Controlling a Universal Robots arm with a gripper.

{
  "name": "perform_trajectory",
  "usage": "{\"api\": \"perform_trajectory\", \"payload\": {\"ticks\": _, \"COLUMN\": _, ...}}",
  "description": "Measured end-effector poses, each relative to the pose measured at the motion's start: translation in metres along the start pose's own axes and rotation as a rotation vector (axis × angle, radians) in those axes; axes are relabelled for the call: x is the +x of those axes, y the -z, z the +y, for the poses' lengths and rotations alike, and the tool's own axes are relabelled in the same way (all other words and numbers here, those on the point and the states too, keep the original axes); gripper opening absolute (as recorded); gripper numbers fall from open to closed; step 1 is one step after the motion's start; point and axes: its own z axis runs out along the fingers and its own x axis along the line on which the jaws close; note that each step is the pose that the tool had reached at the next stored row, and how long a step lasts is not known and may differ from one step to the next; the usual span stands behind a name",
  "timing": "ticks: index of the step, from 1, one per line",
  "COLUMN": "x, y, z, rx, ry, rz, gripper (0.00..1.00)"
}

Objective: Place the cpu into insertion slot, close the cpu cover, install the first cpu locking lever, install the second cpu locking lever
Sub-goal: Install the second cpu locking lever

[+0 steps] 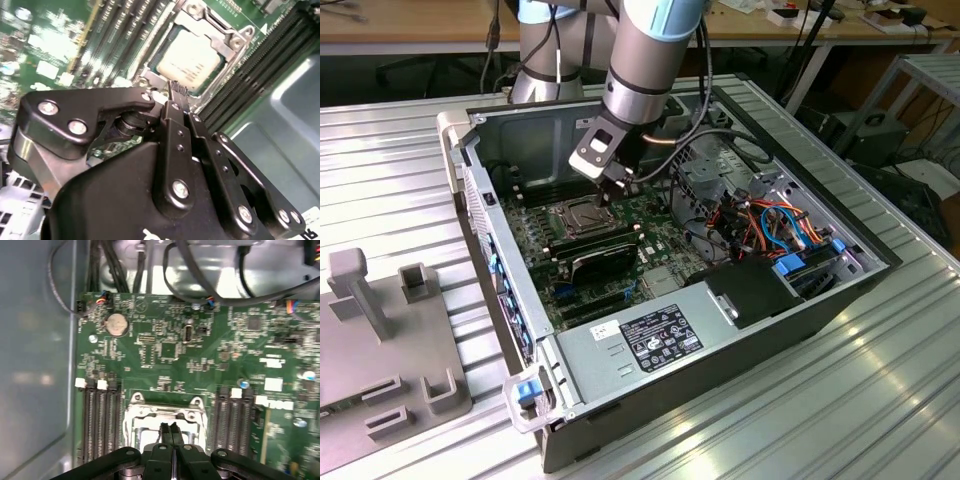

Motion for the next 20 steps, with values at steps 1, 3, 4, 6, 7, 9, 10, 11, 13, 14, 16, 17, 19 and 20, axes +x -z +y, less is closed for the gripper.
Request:
{"api": "perform_trajectory", "payload": {"ticks": 1, "x": 0.0001, "y": 0.002, "z": 0.0005, "rx": 0.0009, "ry": 0.0, "rz": -0.012, "gripper": 0.11}}
{"api": "perform_trajectory", "payload": {"ticks": 3, "x": 0.0, "y": 0.005, "z": 0.0032, "rx": 0.0051, "ry": -0.002, "rz": -0.0407, "gripper": 0.11}}
{"api": "perform_trajectory", "payload": {"ticks": 4, "x": -0.0011, "y": 0.0052, "z": 0.0069, "rx": 0.009, "ry": -0.002, "rz": -0.0439, "gripper": 0.11}}
{"api": "perform_trajectory", "payload": {"ticks": 6, "x": -0.0024, "y": 0.0053, "z": 0.0102, "rx": 0.0127, "ry": -0.003, "rz": -0.0439, "gripper": 0.11}}
{"api": "perform_trajectory", "payload": {"ticks": 7, "x": -0.0031, "y": 0.0054, "z": 0.0112, "rx": 0.0139, "ry": -0.003, "rz": -0.0439, "gripper": 0.11}}
{"api": "perform_trajectory", "payload": {"ticks": 9, "x": -0.0055, "y": 0.0056, "z": 0.0118, "rx": 0.0148, "ry": -0.004, "rz": -0.0438, "gripper": 0.11}}
{"api": "perform_trajectory", "payload": {"ticks": 10, "x": -0.0072, "y": 0.0057, "z": 0.0117, "rx": 0.0148, "ry": -0.004, "rz": -0.0438, "gripper": 0.11}}
{"api": "perform_trajectory", "payload": {"ticks": 11, "x": -0.0083, "y": 0.0057, "z": 0.0116, "rx": 0.0148, "ry": -0.004, "rz": -0.0438, "gripper": 0.11}}
{"api": "perform_trajectory", "payload": {"ticks": 13, "x": -0.0106, "y": 0.0059, "z": 0.0115, "rx": 0.0149, "ry": -0.004, "rz": -0.0454, "gripper": 0.11}}
{"api": "perform_trajectory", "payload": {"ticks": 14, "x": -0.0117, "y": 0.006, "z": 0.0114, "rx": 0.0149, "ry": -0.004, "rz": -0.0461, "gripper": 0.11}}
{"api": "perform_trajectory", "payload": {"ticks": 16, "x": -0.0144, "y": 0.0061, "z": 0.0113, "rx": 0.015, "ry": -0.004, "rz": -0.0472, "gripper": 0.11}}
{"api": "perform_trajectory", "payload": {"ticks": 17, "x": -0.0155, "y": 0.0062, "z": 0.0112, "rx": 0.015, "ry": -0.004, "rz": -0.0472, "gripper": 0.11}}
{"api": "perform_trajectory", "payload": {"ticks": 19, "x": -0.0162, "y": 0.0062, "z": 0.0108, "rx": 0.015, "ry": -0.004, "rz": -0.0475, "gripper": 0.11}}
{"api": "perform_trajectory", "payload": {"ticks": 20, "x": -0.0163, "y": 0.0059, "z": 0.01, "rx": 0.0151, "ry": -0.004, "rz": -0.0479, "gripper": 0.11}}
